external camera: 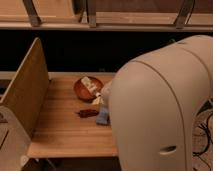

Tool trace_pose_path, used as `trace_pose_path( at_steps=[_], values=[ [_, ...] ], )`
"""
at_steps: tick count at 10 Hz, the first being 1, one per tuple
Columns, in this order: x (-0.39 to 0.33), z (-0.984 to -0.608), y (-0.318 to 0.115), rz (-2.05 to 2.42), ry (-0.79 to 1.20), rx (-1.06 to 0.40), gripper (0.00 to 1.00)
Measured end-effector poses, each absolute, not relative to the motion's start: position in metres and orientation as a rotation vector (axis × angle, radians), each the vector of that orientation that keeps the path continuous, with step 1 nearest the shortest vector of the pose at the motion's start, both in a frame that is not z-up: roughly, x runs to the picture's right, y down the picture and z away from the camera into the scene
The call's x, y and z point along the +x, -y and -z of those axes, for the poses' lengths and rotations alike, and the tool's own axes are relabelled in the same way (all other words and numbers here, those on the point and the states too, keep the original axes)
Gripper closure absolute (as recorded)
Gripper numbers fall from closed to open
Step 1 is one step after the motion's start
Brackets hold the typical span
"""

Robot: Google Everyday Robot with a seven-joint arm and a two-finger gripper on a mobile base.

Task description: Wipe the white sponge on the table

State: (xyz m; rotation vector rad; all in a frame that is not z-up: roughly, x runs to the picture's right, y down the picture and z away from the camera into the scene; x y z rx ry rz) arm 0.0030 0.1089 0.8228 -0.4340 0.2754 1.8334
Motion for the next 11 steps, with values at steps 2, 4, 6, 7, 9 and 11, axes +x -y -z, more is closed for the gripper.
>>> trace_pose_path(
  at_steps=[2,4,6,7,9,11],
  values=[
    [0.003,-0.823,-0.109,-1.833,-0.275,-0.434,0.20],
    [0.003,-0.823,-0.109,-1.833,-0.275,-0.434,0.20],
    [0.003,-0.823,-0.109,-1.833,-0.275,-0.434,0.20],
    [0.003,-0.823,-0.109,-1.832,-0.275,-0.434,0.20],
    [0.005,-0.831,-0.117,-1.809,-0.299,-0.440,0.20],
    [0.003,-0.843,-0.128,-1.789,-0.337,-0.457,0.20]
  ],
)
